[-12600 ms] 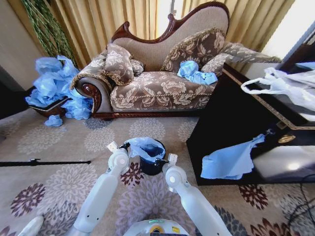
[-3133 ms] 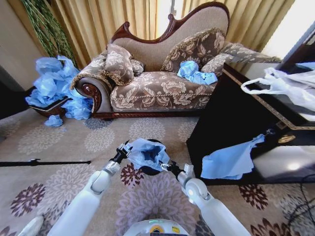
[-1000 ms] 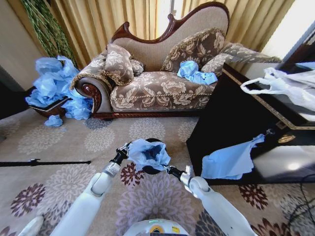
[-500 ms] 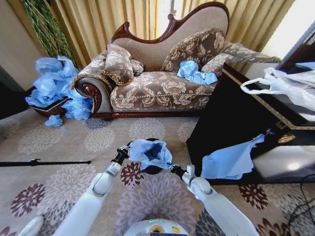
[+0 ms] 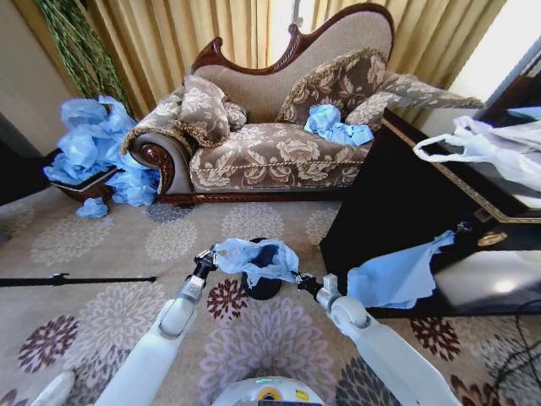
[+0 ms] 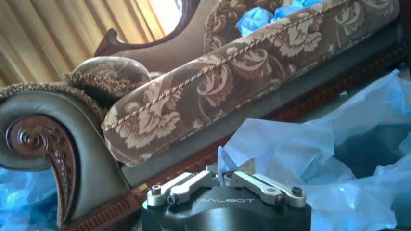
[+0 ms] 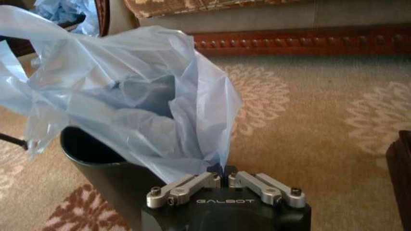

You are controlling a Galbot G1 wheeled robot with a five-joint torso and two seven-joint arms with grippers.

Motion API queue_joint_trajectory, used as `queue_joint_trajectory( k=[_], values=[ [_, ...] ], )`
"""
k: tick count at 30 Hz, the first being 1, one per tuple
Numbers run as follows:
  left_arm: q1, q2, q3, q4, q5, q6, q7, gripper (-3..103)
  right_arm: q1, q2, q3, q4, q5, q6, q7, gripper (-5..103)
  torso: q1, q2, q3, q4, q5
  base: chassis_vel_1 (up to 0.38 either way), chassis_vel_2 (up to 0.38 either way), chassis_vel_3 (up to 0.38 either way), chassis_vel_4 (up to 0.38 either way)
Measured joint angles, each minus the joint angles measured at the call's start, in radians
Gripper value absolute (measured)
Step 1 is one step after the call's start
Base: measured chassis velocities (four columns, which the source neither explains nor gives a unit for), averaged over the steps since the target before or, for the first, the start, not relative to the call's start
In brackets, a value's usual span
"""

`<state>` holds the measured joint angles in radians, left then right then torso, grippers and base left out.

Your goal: Place a garbage bag over the trash bin.

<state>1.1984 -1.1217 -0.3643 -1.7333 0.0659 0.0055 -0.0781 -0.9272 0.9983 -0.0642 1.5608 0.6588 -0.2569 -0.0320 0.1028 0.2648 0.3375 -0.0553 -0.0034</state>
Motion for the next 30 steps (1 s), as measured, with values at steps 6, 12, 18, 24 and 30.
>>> queue_joint_trajectory(
  k=[6,12,18,24,30],
  values=[
    [0.023,0.000,-0.006,-0.011,-0.009,0.012,-0.006,0,-0.031,-0.021,-0.005,0.056,0.017,-0.020,0.004,0,0.000,0.000,0.000,-0.0001,-0.0002,0.000,0.000,0.000,0.000],
    [0.045,0.013,-0.025,-0.034,-0.010,0.025,-0.014,0,-0.058,-0.049,-0.006,0.147,0.074,-0.072,0.043,0,0.000,0.000,0.000,0.0000,-0.0001,0.000,0.000,0.000,0.000],
    [0.057,0.011,-0.031,-0.039,-0.007,0.070,-0.034,0,-0.070,-0.064,-0.011,0.152,0.086,-0.103,0.058,0,0.000,0.000,0.000,0.0001,-0.0001,0.000,0.000,0.000,0.000],
    [0.062,-0.011,-0.014,-0.016,0.000,0.099,-0.042,0,-0.071,-0.030,-0.029,0.089,0.075,-0.117,0.078,0,0.000,0.000,0.000,0.0001,-0.0001,0.000,0.000,0.000,0.000],
    [0.058,-0.025,0.002,0.016,0.009,0.103,-0.036,0,-0.071,0.003,-0.046,0.051,0.074,-0.122,0.088,0,0.000,0.000,0.000,0.0000,-0.0003,0.000,0.000,0.000,0.000]
  ],
)
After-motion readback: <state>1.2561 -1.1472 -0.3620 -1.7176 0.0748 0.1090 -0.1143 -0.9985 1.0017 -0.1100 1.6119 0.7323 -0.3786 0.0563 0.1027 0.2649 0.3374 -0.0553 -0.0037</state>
